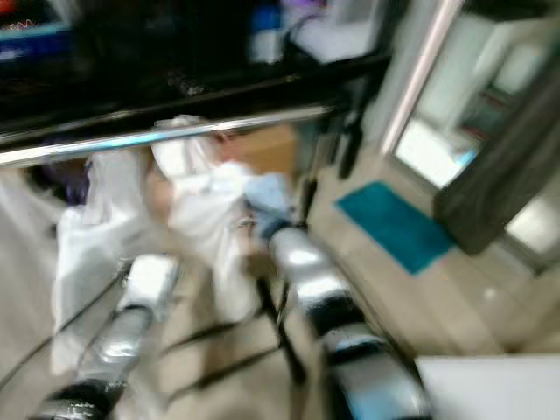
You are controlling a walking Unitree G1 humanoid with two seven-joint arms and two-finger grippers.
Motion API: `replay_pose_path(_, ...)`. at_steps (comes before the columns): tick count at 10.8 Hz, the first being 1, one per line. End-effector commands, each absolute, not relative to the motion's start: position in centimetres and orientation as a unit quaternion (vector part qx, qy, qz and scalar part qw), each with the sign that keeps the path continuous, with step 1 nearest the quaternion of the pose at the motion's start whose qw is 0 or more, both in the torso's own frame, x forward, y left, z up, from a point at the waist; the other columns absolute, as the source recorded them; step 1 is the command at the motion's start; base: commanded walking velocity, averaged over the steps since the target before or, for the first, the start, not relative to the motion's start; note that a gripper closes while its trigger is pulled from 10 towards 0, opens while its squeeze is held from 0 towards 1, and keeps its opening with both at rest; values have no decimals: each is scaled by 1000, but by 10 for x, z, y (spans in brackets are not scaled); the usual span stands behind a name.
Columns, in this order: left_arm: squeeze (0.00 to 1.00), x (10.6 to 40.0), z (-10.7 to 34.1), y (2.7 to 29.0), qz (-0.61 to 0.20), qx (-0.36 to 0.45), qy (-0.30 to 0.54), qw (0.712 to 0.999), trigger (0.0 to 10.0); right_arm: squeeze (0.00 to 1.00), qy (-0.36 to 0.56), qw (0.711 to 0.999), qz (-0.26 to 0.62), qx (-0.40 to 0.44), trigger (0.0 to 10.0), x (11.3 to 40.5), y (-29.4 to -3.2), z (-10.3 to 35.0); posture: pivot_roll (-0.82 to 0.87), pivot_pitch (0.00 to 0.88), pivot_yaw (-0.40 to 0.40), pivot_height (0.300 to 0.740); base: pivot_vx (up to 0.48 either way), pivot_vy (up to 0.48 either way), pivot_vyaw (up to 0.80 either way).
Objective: Hang hanger
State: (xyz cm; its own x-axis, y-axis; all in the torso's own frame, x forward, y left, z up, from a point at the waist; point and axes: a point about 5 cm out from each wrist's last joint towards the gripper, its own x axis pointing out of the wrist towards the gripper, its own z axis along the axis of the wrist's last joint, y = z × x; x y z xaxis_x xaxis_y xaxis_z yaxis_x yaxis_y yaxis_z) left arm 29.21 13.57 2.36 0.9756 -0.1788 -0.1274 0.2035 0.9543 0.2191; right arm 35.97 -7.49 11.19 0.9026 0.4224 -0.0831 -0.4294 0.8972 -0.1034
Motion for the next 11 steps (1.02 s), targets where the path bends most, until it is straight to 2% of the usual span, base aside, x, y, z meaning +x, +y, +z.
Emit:
replay_pose_path(1, 0, 289, 21, 151, -84, 131, 60, 986, 10000, 0, 5, 971, 235, -48, 10000, 361, -58, 125, 173, 35, -42, 740, 0, 0, 0)
replay_pose_path(8, 0, 290, 21, 147, -98, 141, 57, 984, 10000, 0, 6, 971, 232, -47, 10000, 360, -61, 125, 167, 34, -42, 740, 0, 0, 0)
replay_pose_path(11, 0, 292, 26, 153, -124, 198, 45, 971, 10000, 0, 33, 961, 260, -83, 10000, 361, -57, 128, 170, 36, -45, 740, 0, 0, 0)
